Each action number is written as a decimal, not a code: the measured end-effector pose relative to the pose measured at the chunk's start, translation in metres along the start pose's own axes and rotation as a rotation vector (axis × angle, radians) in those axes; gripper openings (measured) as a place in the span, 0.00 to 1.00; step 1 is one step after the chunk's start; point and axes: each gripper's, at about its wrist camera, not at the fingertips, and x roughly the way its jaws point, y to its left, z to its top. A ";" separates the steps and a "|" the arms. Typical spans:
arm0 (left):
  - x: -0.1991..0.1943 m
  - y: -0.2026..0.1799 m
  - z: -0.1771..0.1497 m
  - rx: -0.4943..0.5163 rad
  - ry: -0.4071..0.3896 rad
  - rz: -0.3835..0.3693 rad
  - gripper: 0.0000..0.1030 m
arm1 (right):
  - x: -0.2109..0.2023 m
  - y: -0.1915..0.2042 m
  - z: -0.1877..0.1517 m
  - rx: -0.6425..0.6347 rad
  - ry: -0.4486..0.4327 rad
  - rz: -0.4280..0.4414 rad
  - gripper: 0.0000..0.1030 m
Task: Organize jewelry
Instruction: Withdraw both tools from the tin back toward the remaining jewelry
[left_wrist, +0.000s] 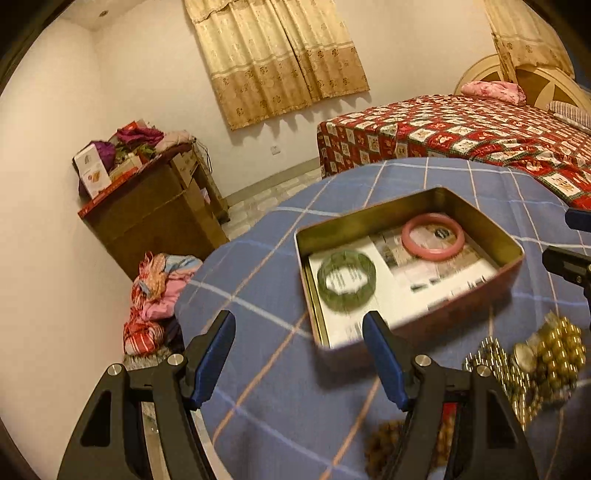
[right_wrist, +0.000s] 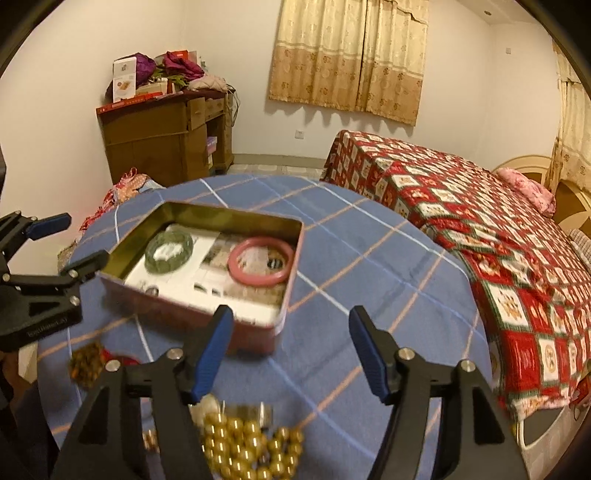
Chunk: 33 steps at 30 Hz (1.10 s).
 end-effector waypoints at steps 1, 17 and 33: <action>-0.003 -0.001 -0.005 -0.002 0.006 -0.003 0.70 | -0.001 0.000 -0.004 -0.002 0.005 0.000 0.65; -0.023 -0.010 -0.056 -0.049 0.100 -0.044 0.70 | -0.014 0.001 -0.055 0.008 0.034 -0.021 0.67; -0.023 -0.028 -0.060 -0.042 0.079 -0.149 0.69 | -0.021 -0.001 -0.065 0.025 0.013 -0.040 0.76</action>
